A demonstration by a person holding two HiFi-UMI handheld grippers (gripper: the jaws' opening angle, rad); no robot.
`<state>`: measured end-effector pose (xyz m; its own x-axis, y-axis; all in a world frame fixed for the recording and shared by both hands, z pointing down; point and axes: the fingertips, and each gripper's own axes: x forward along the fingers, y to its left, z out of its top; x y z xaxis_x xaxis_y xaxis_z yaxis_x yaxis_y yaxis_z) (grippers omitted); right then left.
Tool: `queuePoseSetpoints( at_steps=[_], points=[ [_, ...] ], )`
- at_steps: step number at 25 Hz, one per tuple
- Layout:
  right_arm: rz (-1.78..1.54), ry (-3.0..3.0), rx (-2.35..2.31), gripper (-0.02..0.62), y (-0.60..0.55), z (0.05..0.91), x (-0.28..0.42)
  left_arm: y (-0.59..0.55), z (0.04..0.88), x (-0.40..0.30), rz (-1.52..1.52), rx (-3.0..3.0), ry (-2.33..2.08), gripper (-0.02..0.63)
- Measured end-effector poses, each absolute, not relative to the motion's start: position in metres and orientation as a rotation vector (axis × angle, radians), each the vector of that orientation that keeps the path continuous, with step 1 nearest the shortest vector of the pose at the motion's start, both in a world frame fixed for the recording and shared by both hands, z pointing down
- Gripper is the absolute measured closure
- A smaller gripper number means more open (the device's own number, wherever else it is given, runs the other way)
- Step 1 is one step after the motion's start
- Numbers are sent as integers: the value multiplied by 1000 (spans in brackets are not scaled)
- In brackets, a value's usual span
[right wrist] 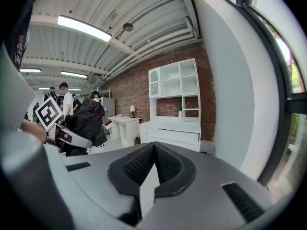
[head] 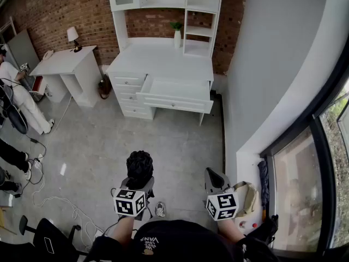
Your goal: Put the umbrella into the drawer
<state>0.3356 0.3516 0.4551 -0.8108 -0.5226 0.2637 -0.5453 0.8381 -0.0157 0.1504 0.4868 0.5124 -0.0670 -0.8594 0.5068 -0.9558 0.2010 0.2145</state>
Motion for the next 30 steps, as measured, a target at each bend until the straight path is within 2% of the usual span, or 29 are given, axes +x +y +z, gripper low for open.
queuePoseSetpoints(
  at_steps=[7, 25, 30],
  points=[
    [128, -2761, 846, 603, 342, 457, 311, 475, 518, 128, 242, 1702, -1930, 376],
    [222, -2741, 1028, 603, 312, 464, 218, 435, 530, 5, 292, 1773, -1869, 376],
    [240, -2714, 1043, 603, 290, 469, 207, 418, 537, -10, 289, 1754, -1852, 376]
  ],
)
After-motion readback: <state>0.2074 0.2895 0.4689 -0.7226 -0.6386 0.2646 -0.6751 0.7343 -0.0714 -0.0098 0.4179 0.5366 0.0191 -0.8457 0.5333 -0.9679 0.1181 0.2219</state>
